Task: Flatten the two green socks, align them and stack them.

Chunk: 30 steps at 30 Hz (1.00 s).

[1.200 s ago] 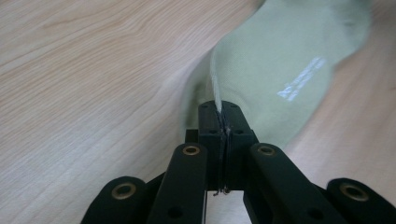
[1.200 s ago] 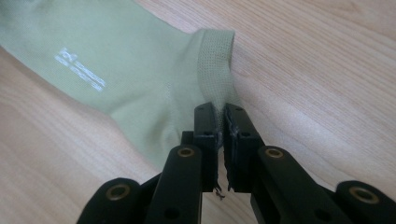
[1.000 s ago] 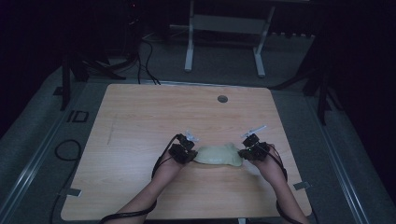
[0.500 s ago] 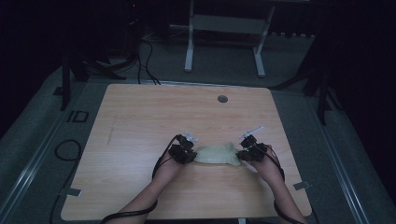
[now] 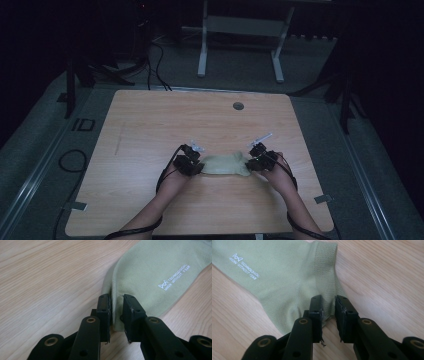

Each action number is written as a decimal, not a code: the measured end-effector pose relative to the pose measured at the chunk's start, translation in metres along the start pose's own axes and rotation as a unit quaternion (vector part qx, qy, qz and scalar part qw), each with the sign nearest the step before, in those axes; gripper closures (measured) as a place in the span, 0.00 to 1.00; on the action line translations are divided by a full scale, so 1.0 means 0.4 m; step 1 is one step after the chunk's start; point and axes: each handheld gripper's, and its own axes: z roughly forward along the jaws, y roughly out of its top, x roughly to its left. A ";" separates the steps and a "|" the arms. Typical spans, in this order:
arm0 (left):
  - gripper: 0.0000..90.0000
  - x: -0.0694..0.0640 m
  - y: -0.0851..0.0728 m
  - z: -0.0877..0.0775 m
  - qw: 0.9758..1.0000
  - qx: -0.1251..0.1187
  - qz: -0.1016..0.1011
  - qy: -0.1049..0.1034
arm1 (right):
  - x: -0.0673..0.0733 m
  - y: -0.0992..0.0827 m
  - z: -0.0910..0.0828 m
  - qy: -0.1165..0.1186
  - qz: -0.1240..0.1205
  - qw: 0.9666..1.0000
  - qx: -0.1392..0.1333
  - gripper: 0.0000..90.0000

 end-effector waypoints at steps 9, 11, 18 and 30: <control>0.84 0.027 -0.020 -0.016 1.000 0.001 -0.011 0.007 | 0.023 0.042 0.019 0.006 -0.010 1.000 0.006 0.83; 0.84 0.028 -0.022 -0.016 1.000 0.000 -0.015 0.008 | 0.026 0.045 0.022 0.005 -0.012 1.000 0.006 0.84; 0.84 0.040 -0.031 -0.023 1.000 -0.001 -0.018 0.014 | 0.033 0.068 0.032 0.005 -0.019 1.000 0.009 0.83; 0.62 0.047 -0.025 -0.058 1.000 -0.022 -0.021 0.002 | 0.040 0.086 0.000 0.012 -0.024 1.000 0.001 0.68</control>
